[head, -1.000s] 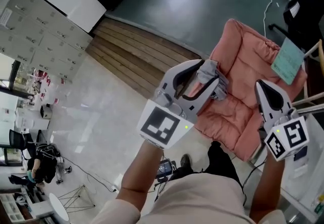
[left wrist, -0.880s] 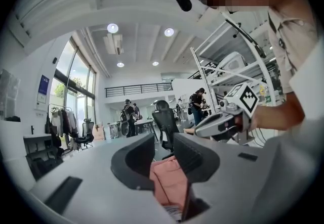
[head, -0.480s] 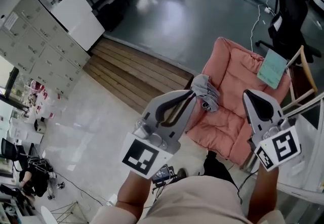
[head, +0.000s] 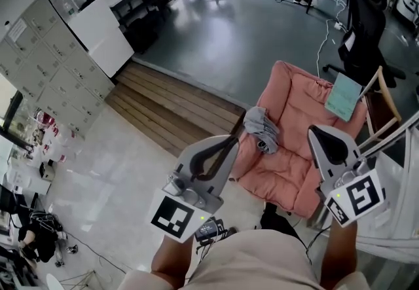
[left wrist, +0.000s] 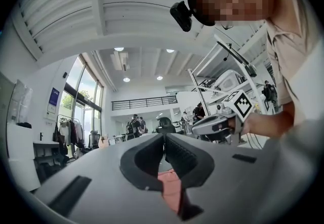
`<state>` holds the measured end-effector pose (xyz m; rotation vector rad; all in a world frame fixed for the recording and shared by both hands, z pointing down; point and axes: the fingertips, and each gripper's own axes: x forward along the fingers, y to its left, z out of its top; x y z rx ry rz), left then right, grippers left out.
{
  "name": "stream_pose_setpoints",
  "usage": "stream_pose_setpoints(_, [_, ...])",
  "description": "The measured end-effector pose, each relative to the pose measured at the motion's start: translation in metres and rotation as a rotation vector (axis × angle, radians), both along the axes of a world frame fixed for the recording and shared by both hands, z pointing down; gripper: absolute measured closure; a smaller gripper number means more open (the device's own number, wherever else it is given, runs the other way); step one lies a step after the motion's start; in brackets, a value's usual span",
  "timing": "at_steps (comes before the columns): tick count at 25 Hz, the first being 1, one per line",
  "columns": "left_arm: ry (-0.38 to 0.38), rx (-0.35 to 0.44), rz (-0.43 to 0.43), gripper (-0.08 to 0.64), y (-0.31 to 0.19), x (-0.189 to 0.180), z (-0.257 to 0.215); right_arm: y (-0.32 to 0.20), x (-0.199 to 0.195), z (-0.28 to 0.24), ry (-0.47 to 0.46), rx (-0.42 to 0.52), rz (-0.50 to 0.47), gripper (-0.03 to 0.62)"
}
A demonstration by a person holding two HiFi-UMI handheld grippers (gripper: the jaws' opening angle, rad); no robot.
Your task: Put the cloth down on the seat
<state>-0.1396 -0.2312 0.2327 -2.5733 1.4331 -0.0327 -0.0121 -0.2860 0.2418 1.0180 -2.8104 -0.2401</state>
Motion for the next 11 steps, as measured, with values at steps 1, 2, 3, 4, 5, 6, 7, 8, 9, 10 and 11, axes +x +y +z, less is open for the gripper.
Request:
stream_pose_setpoints(1, [0.001, 0.000, 0.000, 0.541, 0.0021, -0.0004, 0.0008, 0.0020, -0.0001, -0.0003, 0.002, 0.002, 0.000, 0.601])
stream_pose_setpoints(2, [0.002, -0.001, 0.001, 0.541, 0.0037, -0.0004, 0.0017, 0.0037, 0.0000, -0.0004, 0.003, 0.004, 0.001, 0.601])
stream_pose_setpoints(3, [0.002, 0.000, 0.001, 0.541, 0.0051, -0.0004, 0.0025, 0.0052, 0.0003, -0.0005, 0.005, 0.005, 0.001, 0.601])
stream_pose_setpoints(4, [0.003, 0.000, 0.000, 0.541, 0.0062, -0.0003, 0.0030, 0.0064, 0.0008, -0.0005, 0.006, 0.007, 0.002, 0.601])
stream_pose_setpoints(5, [0.004, 0.001, -0.001, 0.541, 0.0070, -0.0001, 0.0034, 0.0073, 0.0014, -0.0006, 0.008, 0.008, 0.003, 0.601])
stream_pose_setpoints(6, [0.004, 0.001, -0.001, 0.541, 0.0075, 0.0004, 0.0038, 0.0076, 0.0023, -0.0007, 0.008, 0.009, 0.003, 0.601])
stream_pose_setpoints(7, [0.004, 0.001, -0.001, 0.541, 0.0077, 0.0012, 0.0041, 0.0077, 0.0034, -0.0007, 0.008, 0.009, 0.004, 0.601])
stream_pose_setpoints(8, [0.004, 0.000, -0.001, 0.541, 0.0080, 0.0021, 0.0043, 0.0077, 0.0046, -0.0006, 0.008, 0.009, 0.004, 0.601])
stream_pose_setpoints(9, [0.004, 0.000, -0.001, 0.541, 0.0084, 0.0030, 0.0045, 0.0080, 0.0056, -0.0006, 0.009, 0.008, 0.005, 0.601])
stream_pose_setpoints(10, [0.004, -0.001, 0.000, 0.541, 0.0089, 0.0037, 0.0045, 0.0084, 0.0066, -0.0007, 0.009, 0.008, 0.006, 0.601])
stream_pose_setpoints(11, [0.004, -0.002, 0.001, 0.541, 0.0095, 0.0044, 0.0046, 0.0089, 0.0074, -0.0008, 0.009, 0.007, 0.007, 0.601])
